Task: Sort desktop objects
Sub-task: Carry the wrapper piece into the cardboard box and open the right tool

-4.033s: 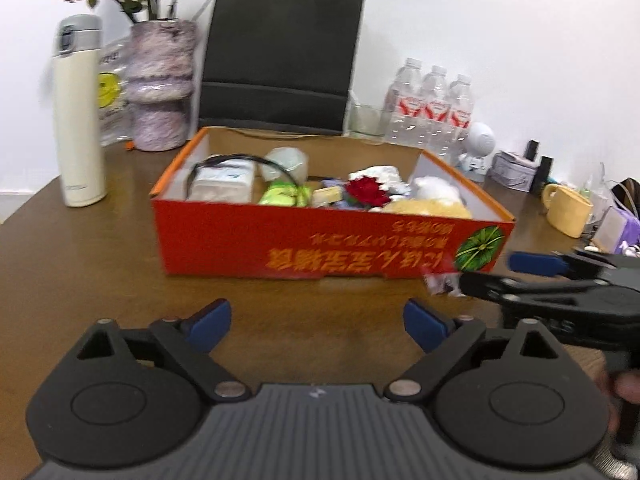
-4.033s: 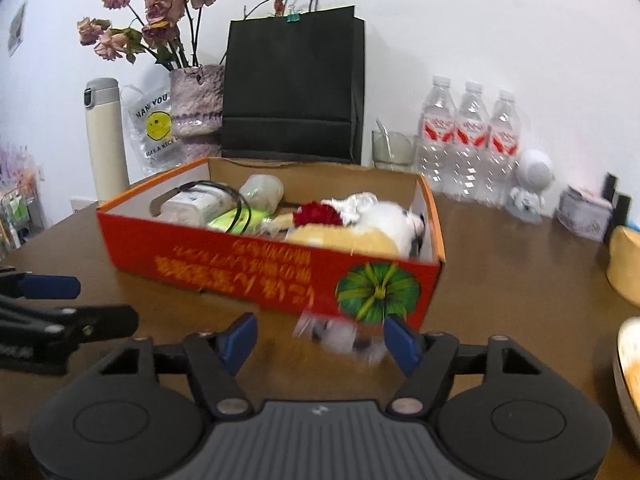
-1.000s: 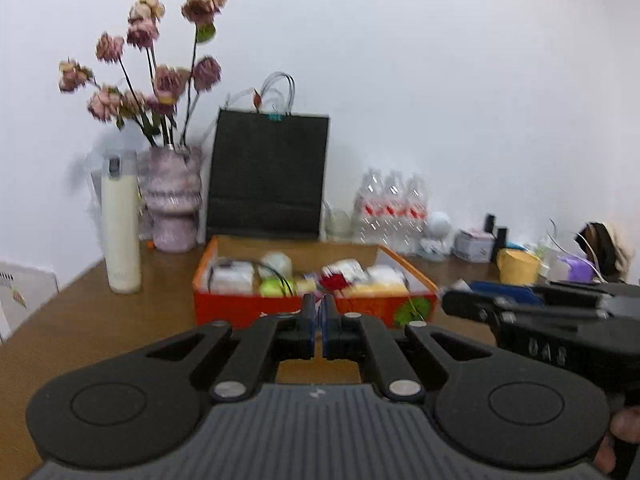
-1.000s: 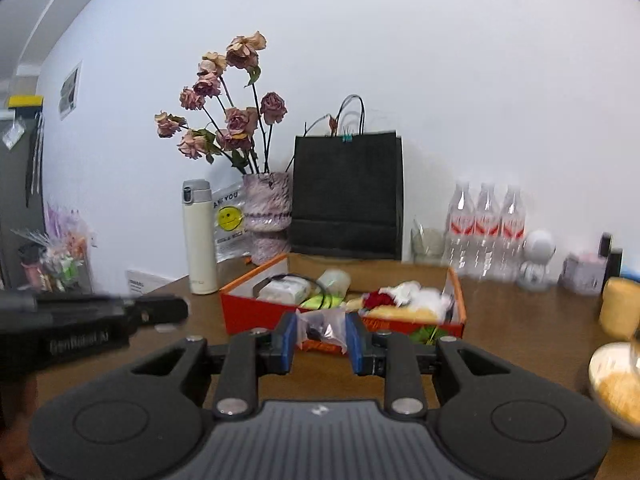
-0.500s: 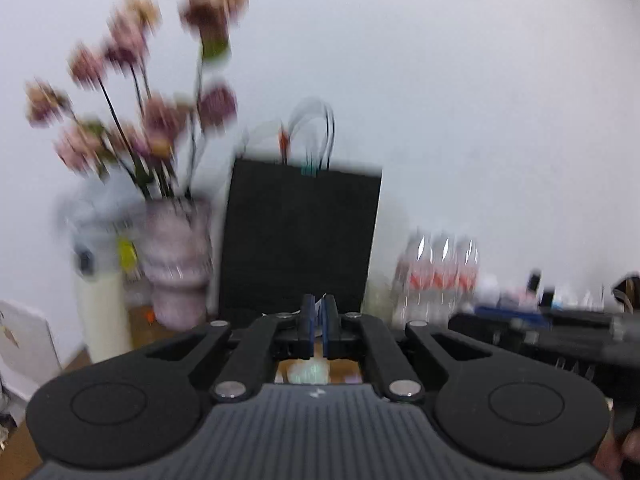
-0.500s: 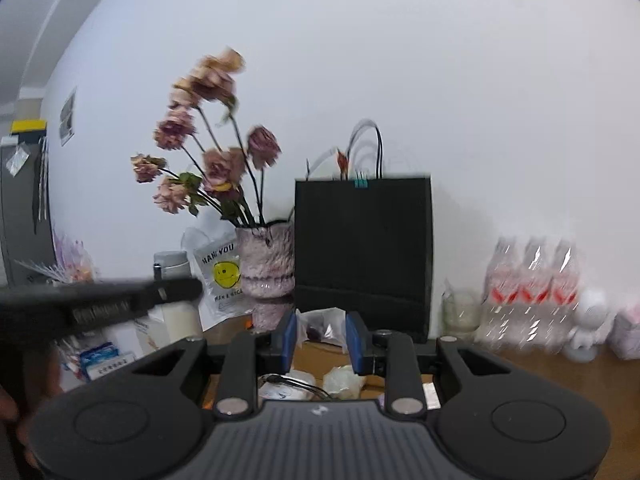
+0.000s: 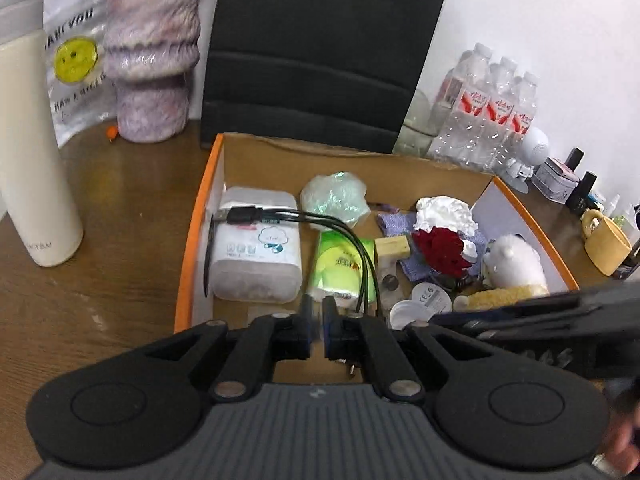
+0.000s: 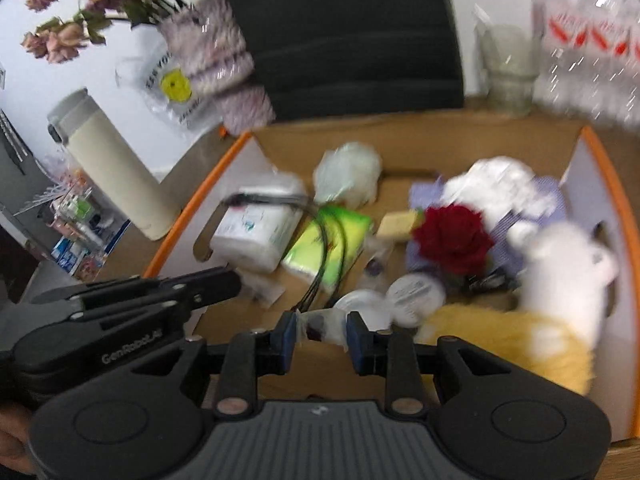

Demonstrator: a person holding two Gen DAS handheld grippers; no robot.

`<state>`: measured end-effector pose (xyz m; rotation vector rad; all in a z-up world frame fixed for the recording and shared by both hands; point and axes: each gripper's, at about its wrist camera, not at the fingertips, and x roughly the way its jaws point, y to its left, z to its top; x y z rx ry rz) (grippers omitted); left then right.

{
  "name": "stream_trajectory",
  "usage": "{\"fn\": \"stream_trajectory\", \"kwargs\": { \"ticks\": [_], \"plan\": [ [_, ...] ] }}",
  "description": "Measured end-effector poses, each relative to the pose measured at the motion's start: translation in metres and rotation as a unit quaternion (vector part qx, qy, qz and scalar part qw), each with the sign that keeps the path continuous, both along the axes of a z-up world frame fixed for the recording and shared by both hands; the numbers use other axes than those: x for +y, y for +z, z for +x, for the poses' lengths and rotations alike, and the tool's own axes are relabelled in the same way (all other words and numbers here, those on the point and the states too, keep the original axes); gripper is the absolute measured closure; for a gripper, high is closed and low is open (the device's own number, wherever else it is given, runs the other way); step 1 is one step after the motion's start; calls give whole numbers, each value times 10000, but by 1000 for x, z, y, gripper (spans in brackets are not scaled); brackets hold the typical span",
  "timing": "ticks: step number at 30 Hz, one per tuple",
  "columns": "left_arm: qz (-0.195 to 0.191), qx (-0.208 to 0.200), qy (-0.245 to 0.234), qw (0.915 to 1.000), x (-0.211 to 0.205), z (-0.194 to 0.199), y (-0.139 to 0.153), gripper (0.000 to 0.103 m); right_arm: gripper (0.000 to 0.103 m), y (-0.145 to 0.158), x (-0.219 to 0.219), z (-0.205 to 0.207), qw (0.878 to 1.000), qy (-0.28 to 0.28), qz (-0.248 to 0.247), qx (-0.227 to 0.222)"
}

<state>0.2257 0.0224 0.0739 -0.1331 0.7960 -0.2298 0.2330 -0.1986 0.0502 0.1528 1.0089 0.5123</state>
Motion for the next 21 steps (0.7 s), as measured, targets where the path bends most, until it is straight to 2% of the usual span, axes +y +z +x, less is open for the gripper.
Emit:
{"fn": "stream_trajectory", "kwargs": {
  "ticks": [4, 7, 8, 9, 11, 16, 18, 21],
  "plan": [
    [-113, -123, 54, 9998, 12, -4, 19, 95, 61, -4, 2, 8, 9987, -144, 385, 312],
    [-9, -133, 116, 9998, 17, -5, 29, 83, 54, 8, -4, 6, 9989, -295, 341, 111],
    [22, -108, 136, 9998, 17, -5, 31, 66, 52, 14, -6, 5, 9990, -316, 311, 56],
    [37, -60, 142, 9999, 17, -5, 33, 42, 48, 20, -9, 4, 9990, -355, 264, -22],
    [96, -33, 198, 9998, 16, -6, 38, 17, 42, 35, -16, 0, 9987, -457, 72, -213],
    [367, -93, 186, 9991, 2, -18, 48, 6, 26, 61, -36, -14, 9928, -630, -846, -567],
    [433, -112, 177, 9988, -3, -25, 51, 4, 24, 62, -44, -26, 9887, -677, -1147, -685],
    [580, -187, 247, 9978, -11, -37, 59, 3, 24, 64, -58, -42, 9864, -816, -1237, -713]
  ]
}}
